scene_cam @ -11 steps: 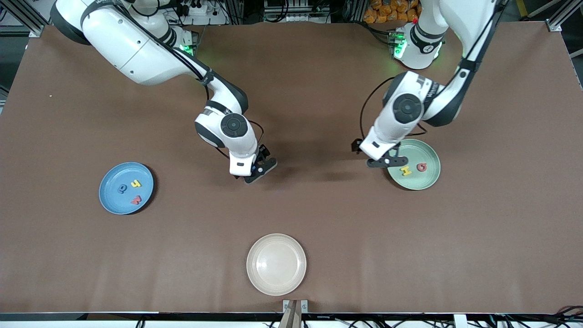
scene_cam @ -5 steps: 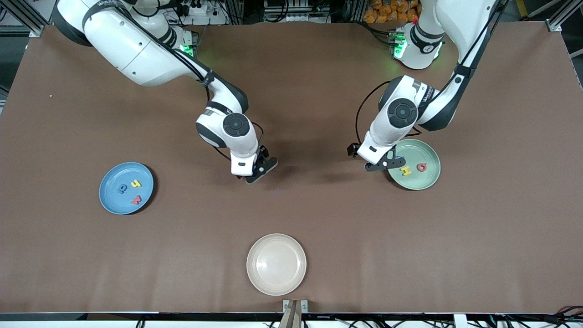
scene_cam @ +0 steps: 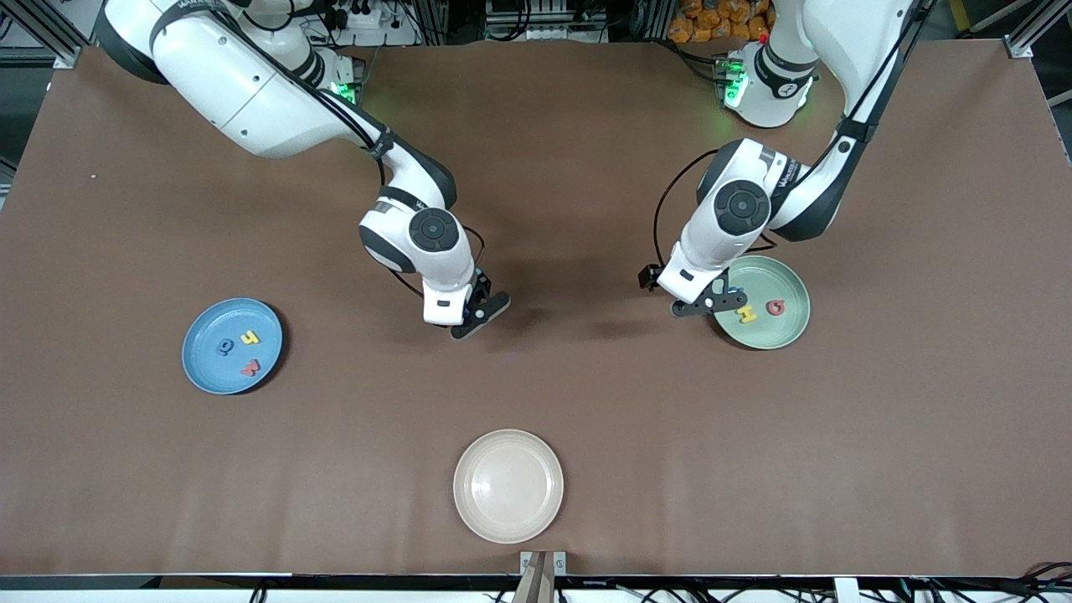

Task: Sort upper and lower case letters into plates
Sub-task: 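Carry the blue E to the blue plate while the left gripper reaches the R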

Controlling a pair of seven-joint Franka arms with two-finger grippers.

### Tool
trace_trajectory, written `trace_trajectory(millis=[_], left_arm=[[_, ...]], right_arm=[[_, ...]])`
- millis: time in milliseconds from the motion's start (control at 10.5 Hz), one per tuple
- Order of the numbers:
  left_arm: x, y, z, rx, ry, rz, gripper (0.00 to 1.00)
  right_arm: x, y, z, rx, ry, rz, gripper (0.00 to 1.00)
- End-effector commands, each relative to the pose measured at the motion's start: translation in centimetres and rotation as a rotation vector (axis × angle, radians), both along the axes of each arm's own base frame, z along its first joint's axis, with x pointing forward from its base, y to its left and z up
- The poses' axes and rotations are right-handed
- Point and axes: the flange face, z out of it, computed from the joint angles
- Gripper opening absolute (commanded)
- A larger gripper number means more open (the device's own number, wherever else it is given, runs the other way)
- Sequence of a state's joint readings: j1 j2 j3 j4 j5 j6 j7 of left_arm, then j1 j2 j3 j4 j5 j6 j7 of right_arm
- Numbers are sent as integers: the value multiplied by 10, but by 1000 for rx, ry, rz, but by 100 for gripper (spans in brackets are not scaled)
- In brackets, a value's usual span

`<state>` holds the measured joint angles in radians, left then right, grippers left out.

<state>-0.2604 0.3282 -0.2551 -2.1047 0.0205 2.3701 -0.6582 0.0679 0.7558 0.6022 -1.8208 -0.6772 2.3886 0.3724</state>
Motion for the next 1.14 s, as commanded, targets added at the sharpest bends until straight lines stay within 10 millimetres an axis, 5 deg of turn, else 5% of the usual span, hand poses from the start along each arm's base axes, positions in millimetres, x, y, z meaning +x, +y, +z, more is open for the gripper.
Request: trace_trajectory(millis=[0,380,665,1044], left_arm=[[5,0,15,-16,-20,25,100],[12,-3,22,-26,-35,31,100],[10,-7,24,-27,-36,30,100],[9,-46,28,-44,-45,110,100]], right_arm=[[18,-18,20,-4,-38,-47,0],[56,-83,65,-99,-51,-181,0],[84,-176,86,-252,-28,-364,0],[93,-277,77,-441,20,-604,0]])
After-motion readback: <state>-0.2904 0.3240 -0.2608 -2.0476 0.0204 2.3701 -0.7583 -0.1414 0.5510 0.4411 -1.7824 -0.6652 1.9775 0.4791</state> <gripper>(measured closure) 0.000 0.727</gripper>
